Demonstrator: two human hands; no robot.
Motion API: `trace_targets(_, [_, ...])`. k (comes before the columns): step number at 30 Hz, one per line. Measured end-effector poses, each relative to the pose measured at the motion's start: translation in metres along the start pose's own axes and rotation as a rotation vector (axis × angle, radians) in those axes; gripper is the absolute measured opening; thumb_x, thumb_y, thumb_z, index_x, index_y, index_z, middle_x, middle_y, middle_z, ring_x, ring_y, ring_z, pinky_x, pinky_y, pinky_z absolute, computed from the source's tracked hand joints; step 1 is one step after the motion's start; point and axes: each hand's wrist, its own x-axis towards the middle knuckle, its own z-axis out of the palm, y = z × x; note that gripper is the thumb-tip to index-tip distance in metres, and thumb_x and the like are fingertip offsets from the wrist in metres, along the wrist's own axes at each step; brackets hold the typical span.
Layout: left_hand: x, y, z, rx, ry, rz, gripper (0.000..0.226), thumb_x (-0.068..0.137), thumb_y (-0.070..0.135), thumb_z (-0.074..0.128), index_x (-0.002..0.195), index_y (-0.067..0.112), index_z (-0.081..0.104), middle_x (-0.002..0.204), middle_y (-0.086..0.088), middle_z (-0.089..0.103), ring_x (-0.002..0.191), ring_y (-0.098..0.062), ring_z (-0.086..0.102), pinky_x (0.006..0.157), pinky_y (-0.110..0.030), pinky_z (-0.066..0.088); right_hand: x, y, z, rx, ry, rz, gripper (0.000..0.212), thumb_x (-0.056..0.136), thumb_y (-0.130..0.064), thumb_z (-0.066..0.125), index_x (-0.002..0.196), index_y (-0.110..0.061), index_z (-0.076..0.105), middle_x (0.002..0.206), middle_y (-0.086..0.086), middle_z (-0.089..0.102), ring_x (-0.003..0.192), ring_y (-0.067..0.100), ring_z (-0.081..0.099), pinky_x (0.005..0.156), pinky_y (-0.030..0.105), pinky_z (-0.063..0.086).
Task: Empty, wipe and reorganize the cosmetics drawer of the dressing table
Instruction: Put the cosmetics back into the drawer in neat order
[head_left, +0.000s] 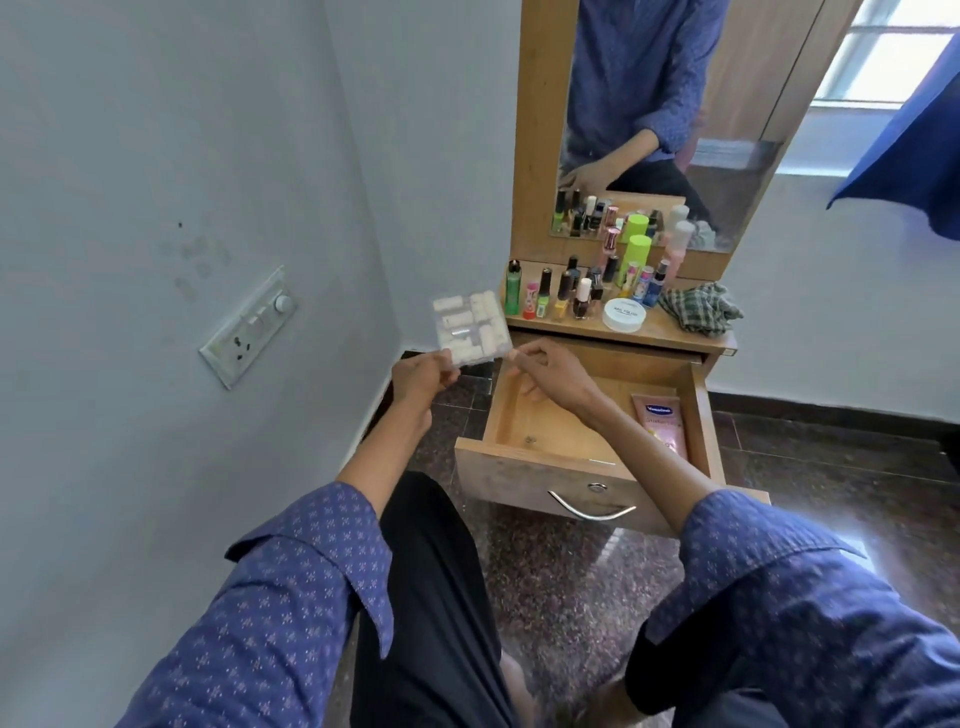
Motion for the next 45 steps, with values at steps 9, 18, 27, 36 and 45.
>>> trace_targets(9, [-0.024, -0.02, 0.015, 0.417, -0.288, 0.115, 0.024, 0.097, 0.011, 0.072, 0.12, 0.002, 0.073, 0.099, -0.009, 0.079, 0.084, -0.015, 0.077, 0.075, -0.024, 0.061, -0.029, 0.032, -0.026, 0.303, -0.064, 0.076, 0.03, 0.107, -0.032, 0.058, 0.125, -0.009, 0.065, 0.102, 0.008, 0.08, 0.083, 0.014, 0.072, 0.077, 0.028, 0.057])
trace_targets(18, [-0.026, -0.025, 0.05, 0.801, -0.248, 0.301, 0.024, 0.1, 0.016, 0.064, 0.123, 0.015, 0.072, 0.118, 0.006, 0.065, 0.109, -0.008, 0.06, 0.095, -0.025, 0.048, -0.047, 0.063, -0.05, 0.484, -0.076, 0.283, 0.033, 0.106, -0.034, 0.058, 0.123, -0.009, 0.069, 0.11, 0.012, 0.079, 0.09, 0.014, 0.067, 0.087, 0.029, 0.053])
trace_targets(27, [-0.03, -0.052, 0.055, 1.005, -0.22, 0.634, 0.033, 0.097, 0.001, 0.057, 0.126, 0.014, 0.066, 0.131, -0.004, 0.058, 0.122, -0.019, 0.058, 0.105, -0.037, 0.053, -0.021, 0.082, -0.051, 0.383, -0.006, 0.503, 0.038, 0.107, -0.037, 0.055, 0.119, -0.002, 0.067, 0.089, 0.011, 0.079, 0.063, 0.009, 0.068, 0.06, 0.021, 0.057])
trace_targets(36, [-0.034, -0.051, 0.052, 1.065, -0.221, 0.691, 0.039, 0.094, -0.001, 0.055, 0.128, 0.015, 0.066, 0.131, -0.003, 0.057, 0.125, -0.02, 0.051, 0.105, -0.035, 0.049, 0.018, 0.087, -0.07, 0.104, 0.117, 0.499, 0.042, 0.11, -0.044, 0.044, 0.102, -0.009, 0.066, 0.059, 0.003, 0.055, 0.041, 0.009, 0.046, 0.033, 0.017, 0.037])
trace_targets(45, [-0.026, -0.056, 0.051, 1.046, -0.245, 0.697, 0.033, 0.094, 0.001, 0.059, 0.12, 0.018, 0.069, 0.124, 0.002, 0.056, 0.119, -0.016, 0.052, 0.103, -0.037, 0.051, 0.031, 0.111, -0.054, 0.414, 0.18, 0.494, 0.014, 0.099, 0.0, 0.06, 0.111, 0.003, 0.067, 0.112, 0.018, 0.074, 0.093, 0.024, 0.074, 0.08, 0.034, 0.064])
